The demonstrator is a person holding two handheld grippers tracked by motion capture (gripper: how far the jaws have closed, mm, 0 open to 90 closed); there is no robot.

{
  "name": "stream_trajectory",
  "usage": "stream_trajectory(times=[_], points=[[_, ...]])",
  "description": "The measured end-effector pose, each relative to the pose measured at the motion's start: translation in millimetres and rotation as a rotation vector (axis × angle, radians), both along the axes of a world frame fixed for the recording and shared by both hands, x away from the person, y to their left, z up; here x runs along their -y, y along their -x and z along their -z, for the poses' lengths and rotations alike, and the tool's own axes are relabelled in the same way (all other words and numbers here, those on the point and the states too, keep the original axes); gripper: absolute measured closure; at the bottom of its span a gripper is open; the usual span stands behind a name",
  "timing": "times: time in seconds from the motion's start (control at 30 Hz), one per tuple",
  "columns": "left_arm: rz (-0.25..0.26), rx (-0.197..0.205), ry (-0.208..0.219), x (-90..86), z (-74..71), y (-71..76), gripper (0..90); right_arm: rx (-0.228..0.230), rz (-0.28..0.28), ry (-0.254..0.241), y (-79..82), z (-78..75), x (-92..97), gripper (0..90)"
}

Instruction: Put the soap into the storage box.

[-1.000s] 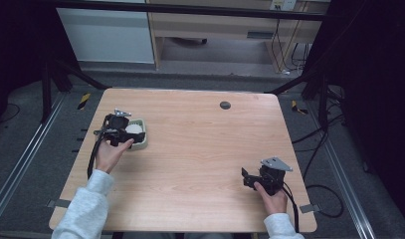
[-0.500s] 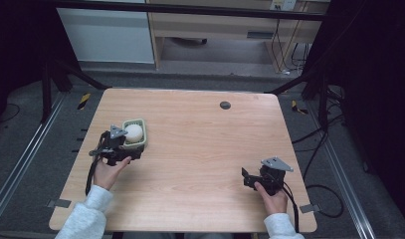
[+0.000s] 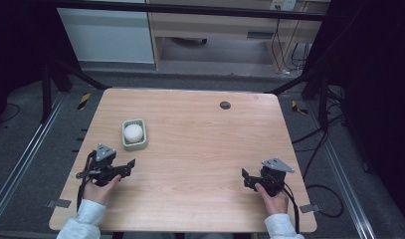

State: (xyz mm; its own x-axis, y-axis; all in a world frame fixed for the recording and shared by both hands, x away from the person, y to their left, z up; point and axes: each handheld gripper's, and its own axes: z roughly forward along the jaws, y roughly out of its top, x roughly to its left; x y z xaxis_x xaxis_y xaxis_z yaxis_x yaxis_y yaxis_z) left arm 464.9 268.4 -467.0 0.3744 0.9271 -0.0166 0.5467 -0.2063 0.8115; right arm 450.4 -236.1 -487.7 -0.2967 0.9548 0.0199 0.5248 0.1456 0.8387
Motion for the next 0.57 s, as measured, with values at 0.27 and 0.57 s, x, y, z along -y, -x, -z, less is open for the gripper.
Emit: stream_trajectory(times=[0.27,0.57], points=[[-0.005,0.028,0.0,-13.1,4.8,20.8,21.4,-0.016,-0.002,-0.009,0.9,0.4,0.0,3.7],[-0.043,0.01,-0.002,-27.3,9.6,28.0,20.3,-0.021,-0.003,-0.01,1.9,0.7,0.5,3.7]])
